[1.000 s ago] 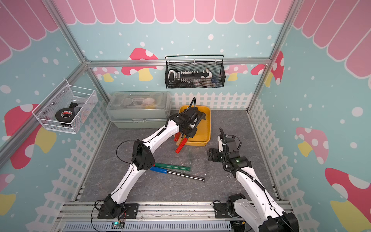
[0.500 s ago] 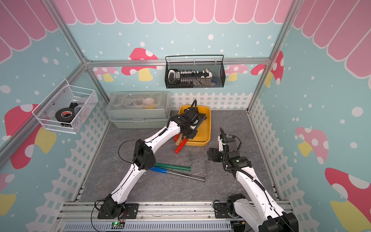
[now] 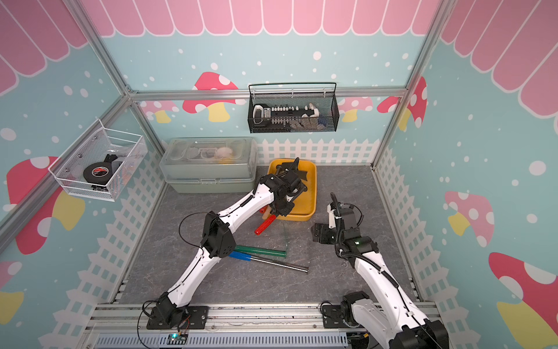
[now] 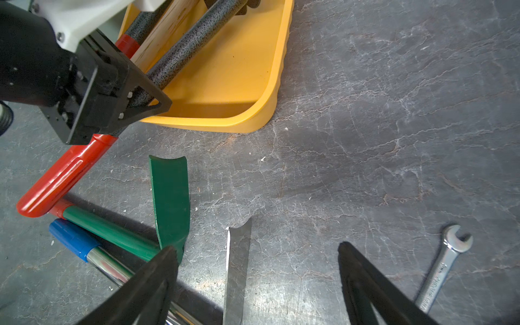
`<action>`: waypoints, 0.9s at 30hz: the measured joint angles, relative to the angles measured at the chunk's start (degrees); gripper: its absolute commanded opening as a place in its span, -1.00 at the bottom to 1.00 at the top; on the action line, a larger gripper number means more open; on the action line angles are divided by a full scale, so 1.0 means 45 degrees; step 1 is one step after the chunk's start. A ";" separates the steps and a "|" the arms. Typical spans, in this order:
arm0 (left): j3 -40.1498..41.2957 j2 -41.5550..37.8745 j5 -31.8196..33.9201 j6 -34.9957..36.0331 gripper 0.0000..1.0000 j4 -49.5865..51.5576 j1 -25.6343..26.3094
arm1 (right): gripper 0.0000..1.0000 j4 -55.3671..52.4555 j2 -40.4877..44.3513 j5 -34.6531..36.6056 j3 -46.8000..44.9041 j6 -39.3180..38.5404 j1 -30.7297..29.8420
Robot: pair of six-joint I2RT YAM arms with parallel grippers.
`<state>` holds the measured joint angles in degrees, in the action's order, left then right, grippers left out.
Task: Put the small hoe into the storage box
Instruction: Place the hoe in the storage box.
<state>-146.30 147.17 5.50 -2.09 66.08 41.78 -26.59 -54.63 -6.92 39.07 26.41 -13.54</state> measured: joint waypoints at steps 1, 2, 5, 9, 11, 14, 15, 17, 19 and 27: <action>0.0000 0.0000 0.0029 0.0000 -0.64 0.0087 0.0015 | 0.78 0.0000 0.0000 -0.0005 0.0000 0.0000 0.0000; -0.0005 0.0000 0.0068 0.0000 -0.64 0.0228 0.0034 | 0.78 0.0000 0.0000 0.0000 0.0000 0.0000 0.0000; -0.0005 0.0000 0.0068 0.0058 -0.64 0.0622 0.0102 | 0.78 0.0000 0.0000 -0.0005 -0.0015 0.0005 0.0000; -0.0049 0.0000 0.0083 0.0087 -0.64 0.1190 0.0233 | 0.77 0.0010 0.0000 -0.0029 -0.0024 0.0024 0.0000; -0.0073 0.0000 0.0121 0.0083 -0.64 0.1433 0.0301 | 0.77 0.0015 0.0000 -0.0049 -0.0024 0.0044 0.0000; -0.0097 -0.0005 0.0219 0.0034 -0.63 0.1564 0.0340 | 0.77 0.0019 0.0000 -0.0078 -0.0029 0.0049 0.0000; -0.0112 -0.0005 0.0228 0.0015 -0.60 0.1627 0.0340 | 0.77 0.0029 0.0000 -0.0097 -0.0034 0.0053 0.0000; -0.0131 -0.0005 0.0253 -0.0029 -0.60 0.1749 0.0340 | 0.77 0.0073 0.0005 -0.0121 -0.0073 0.0058 0.0000; -0.0141 -0.0010 0.0267 -0.0073 -0.59 0.1885 0.0340 | 0.77 0.0092 0.0005 -0.0136 -0.0117 0.0068 0.0000; -0.0291 -0.0010 0.0359 -0.0107 -0.50 0.2254 0.0345 | 0.77 0.0107 0.0024 -0.0151 -0.0155 0.0146 0.0000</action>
<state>-147.61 147.13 7.11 -2.57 76.23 43.33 -26.11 -54.52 -7.60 38.37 27.07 -13.54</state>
